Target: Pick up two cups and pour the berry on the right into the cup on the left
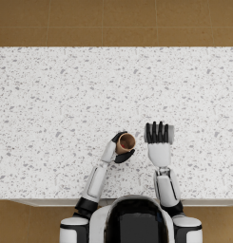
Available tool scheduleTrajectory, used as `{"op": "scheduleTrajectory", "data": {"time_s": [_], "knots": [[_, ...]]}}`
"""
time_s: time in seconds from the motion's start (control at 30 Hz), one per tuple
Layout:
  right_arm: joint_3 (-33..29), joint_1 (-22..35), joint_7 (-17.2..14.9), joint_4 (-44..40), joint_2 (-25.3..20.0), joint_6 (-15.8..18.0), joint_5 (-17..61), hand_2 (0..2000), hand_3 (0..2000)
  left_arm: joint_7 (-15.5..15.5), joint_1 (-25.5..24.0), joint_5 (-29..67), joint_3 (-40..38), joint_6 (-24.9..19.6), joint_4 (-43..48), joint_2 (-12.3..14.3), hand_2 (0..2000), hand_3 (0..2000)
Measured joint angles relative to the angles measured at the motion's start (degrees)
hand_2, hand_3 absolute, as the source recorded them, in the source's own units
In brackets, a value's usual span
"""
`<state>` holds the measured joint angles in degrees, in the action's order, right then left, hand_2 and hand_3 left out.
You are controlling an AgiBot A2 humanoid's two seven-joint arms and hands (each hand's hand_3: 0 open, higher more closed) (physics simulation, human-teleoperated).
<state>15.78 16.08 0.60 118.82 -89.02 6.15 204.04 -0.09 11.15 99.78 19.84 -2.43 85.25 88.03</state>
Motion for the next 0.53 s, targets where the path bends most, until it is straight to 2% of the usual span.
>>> {"op": "scheduleTrajectory", "data": {"time_s": [0.53], "knots": [[-0.4, -0.7, 0.0, 0.3, -0.1, -0.2, 2.3, 2000, 1280, 0.0, -0.4, 0.0, -0.7, 0.1, 0.7, 0.0, 2000, 1280]]}}
